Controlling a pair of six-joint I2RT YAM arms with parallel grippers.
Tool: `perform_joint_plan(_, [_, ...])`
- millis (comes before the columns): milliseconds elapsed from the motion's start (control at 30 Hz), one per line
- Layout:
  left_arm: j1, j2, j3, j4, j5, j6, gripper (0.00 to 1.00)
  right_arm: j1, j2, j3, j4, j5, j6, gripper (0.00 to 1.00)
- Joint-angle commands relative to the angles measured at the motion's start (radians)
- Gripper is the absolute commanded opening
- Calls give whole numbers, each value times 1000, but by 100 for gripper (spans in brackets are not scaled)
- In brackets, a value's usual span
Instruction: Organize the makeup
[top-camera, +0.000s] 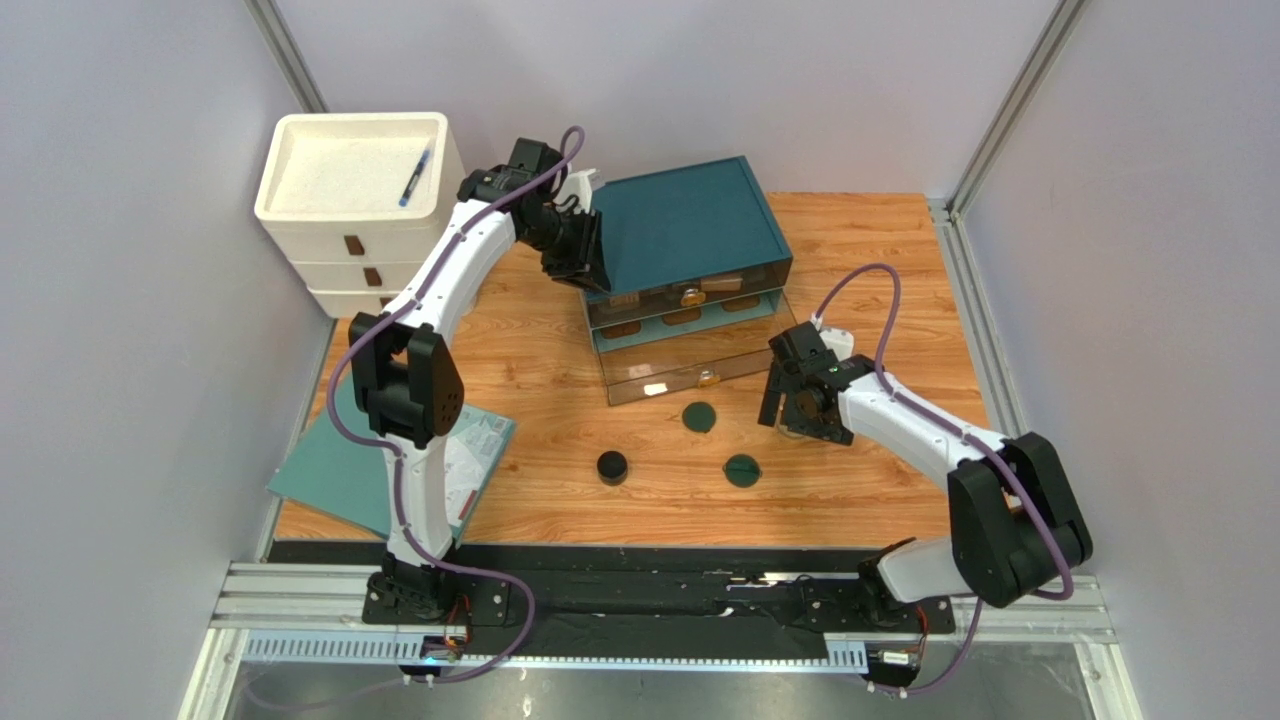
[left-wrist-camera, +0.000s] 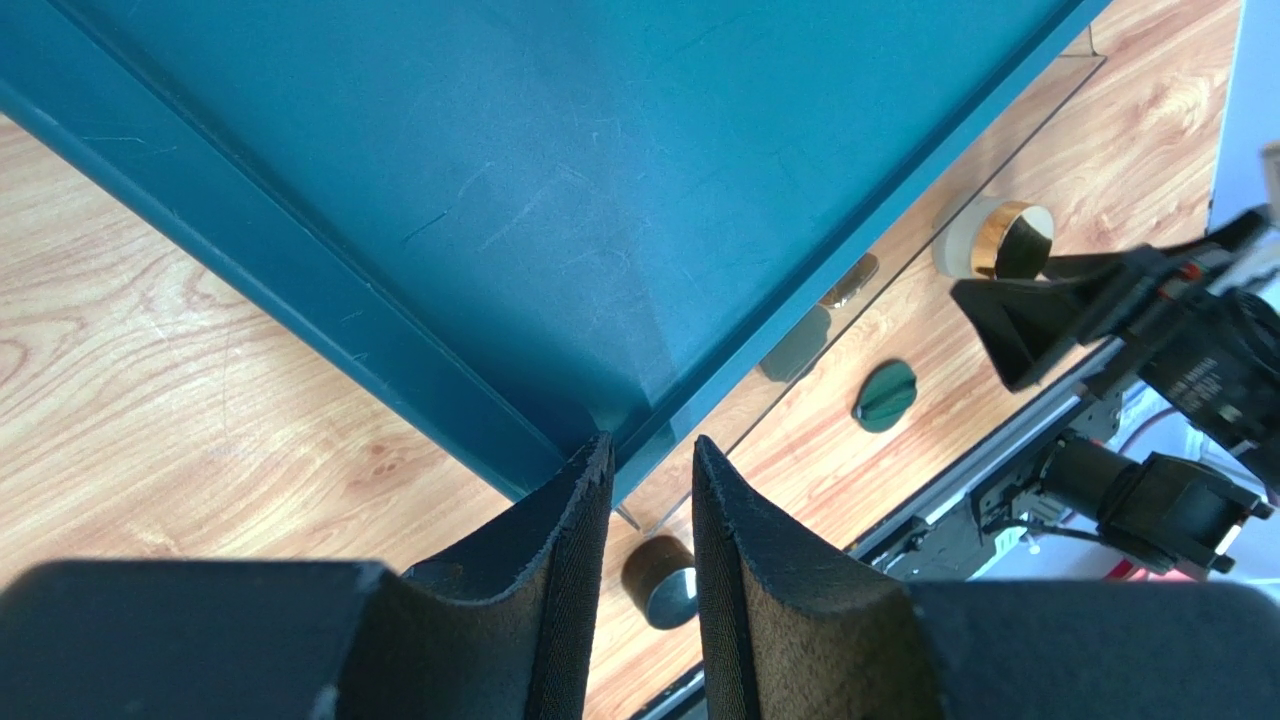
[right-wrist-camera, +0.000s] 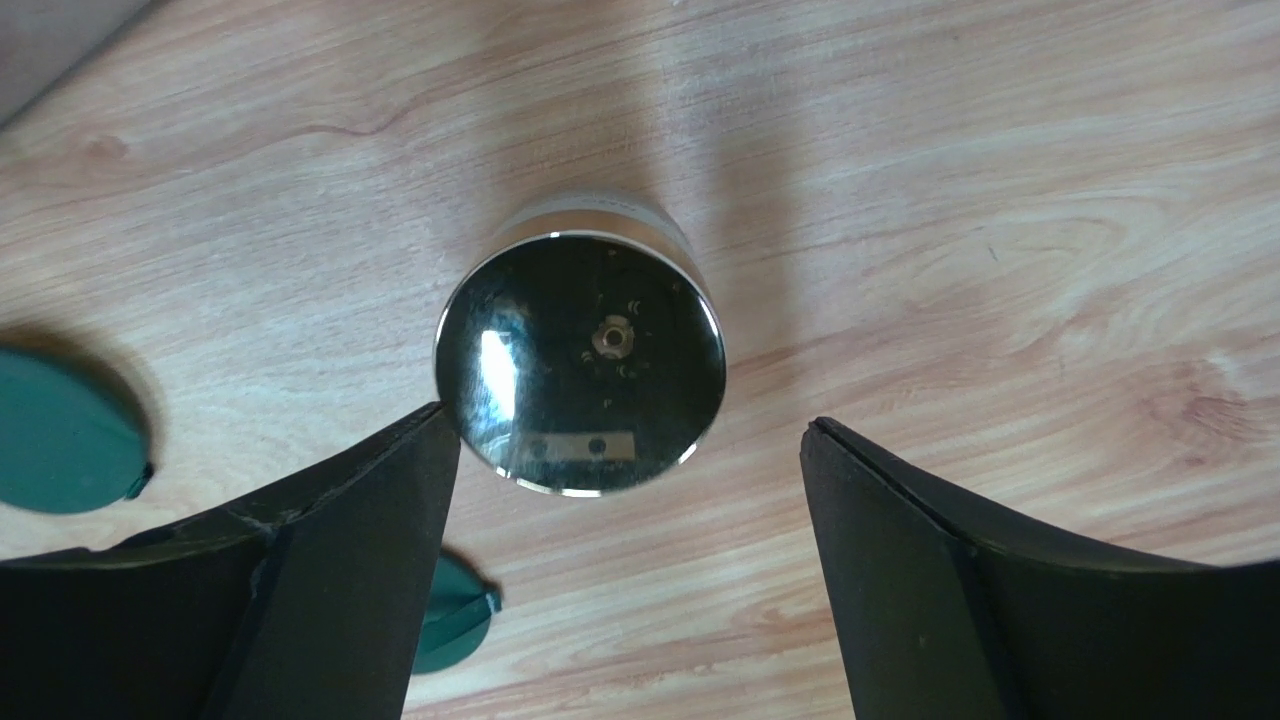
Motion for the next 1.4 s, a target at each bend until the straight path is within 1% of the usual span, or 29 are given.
perform_joint_plan(0, [26, 41, -79, -188, -133, 59, 35, -21, 51, -13, 144, -18, 12, 87])
perform_joint_plan(133, [26, 38, -80, -185, -127, 55, 35, -35, 100, 2, 170, -34, -7, 82])
perform_joint_plan(167, [26, 35, -82, -185, -129, 56, 35, -38, 105, 2, 181, -35, -10, 78])
perform_joint_plan(233, [26, 35, -80, -185, -132, 56, 35, -41, 105, 1, 192, -40, -24, 74])
perform_joint_plan(300, [26, 35, -82, -185, -133, 55, 35, -41, 97, -2, 203, -43, -27, 65])
perform_joint_plan(333, [26, 35, -83, -183, -132, 55, 35, -44, 93, -5, 206, -48, -30, 55])
perform_joint_plan(367, [26, 35, -83, -183, -132, 56, 35, -44, 90, -7, 207, -48, -31, 28])
perform_joint_plan(433, [26, 35, -89, -179, -130, 56, 35, -46, 82, -10, 206, -55, -30, 21])
perform_joint_plan(467, [26, 35, -91, -179, -130, 56, 35, -46, 80, -10, 197, -58, -30, 5])
perform_joint_plan(500, [26, 35, -91, -179, -130, 56, 35, -46, 73, -10, 193, -63, -30, 0])
perform_joint_plan(633, [26, 32, -91, -180, -135, 58, 35, -46, 28, 14, 151, -71, -44, 0])
perform_joint_plan(767, [26, 35, -80, -183, -136, 58, 35, -46, -74, 74, 126, -71, -60, 0])
perform_joint_plan(900, [26, 40, -73, -182, -132, 55, 35, -46, -142, 134, 141, -95, -85, 0])
perform_joint_plan(1000, [26, 46, -70, -183, -130, 53, 35, -47, -144, 189, 179, -78, -108, 0])
perform_joint_plan(1067, [26, 48, -70, -182, -127, 53, 35, -47, -115, 244, 192, -69, -126, 0])
perform_joint_plan(1167, [26, 54, -68, -185, -123, 52, 36, -44, -1, 318, 187, -86, -145, 0])
perform_joint_plan(1200, [26, 58, -68, -185, -120, 52, 35, -46, 67, 365, 175, -94, -145, 0])
perform_joint_plan(1300, [26, 58, -70, -186, -121, 53, 35, -46, 184, 424, 172, -113, -127, 0])
perform_joint_plan(1367, [26, 55, -68, -188, -129, 55, 35, -46, 234, 447, 180, -133, -111, 1])
